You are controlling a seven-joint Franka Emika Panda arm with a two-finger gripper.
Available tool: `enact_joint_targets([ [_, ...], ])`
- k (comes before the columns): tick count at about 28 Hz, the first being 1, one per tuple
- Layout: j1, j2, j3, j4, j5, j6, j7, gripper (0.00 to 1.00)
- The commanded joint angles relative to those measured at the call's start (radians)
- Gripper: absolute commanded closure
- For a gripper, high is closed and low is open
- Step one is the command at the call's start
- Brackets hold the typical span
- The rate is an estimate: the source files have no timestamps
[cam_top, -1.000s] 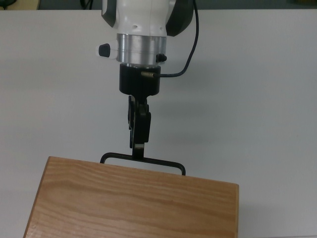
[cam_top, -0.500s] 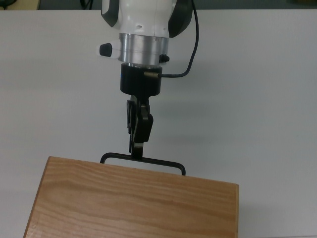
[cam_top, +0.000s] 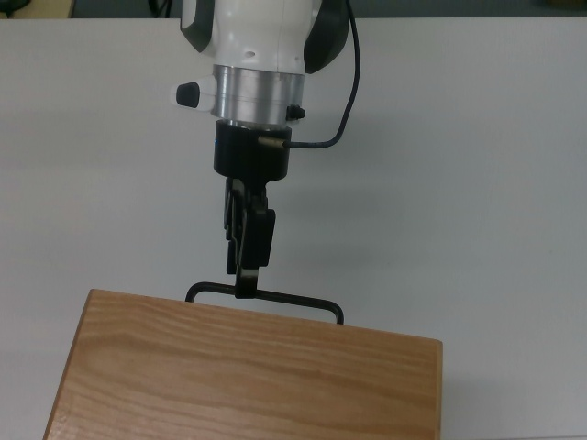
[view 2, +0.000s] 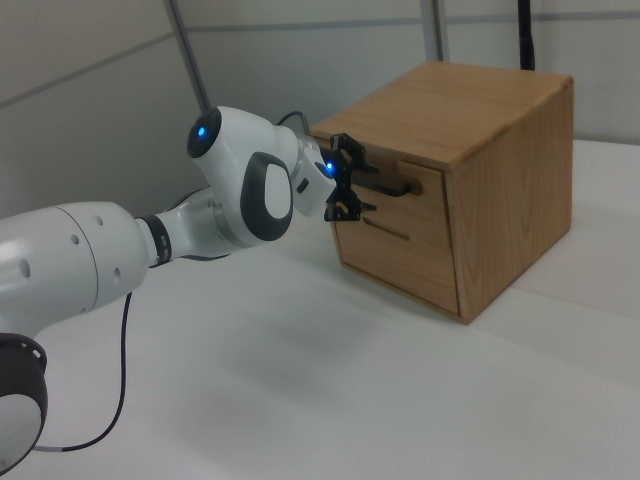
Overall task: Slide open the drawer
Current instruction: 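Close the gripper around the black drawer handle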
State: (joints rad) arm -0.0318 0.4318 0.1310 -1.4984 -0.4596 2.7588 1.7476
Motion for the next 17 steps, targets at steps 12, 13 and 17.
enact_joint_targets([
  [12, 0.001, 0.016, -0.002, 0.0, -0.08, -0.002, 0.016, 0.55],
  [13, 0.001, 0.016, -0.001, 0.0, -0.085, -0.002, 0.016, 0.59],
  [17, 0.001, 0.016, -0.002, 0.0, -0.091, -0.002, 0.015, 0.81],
])
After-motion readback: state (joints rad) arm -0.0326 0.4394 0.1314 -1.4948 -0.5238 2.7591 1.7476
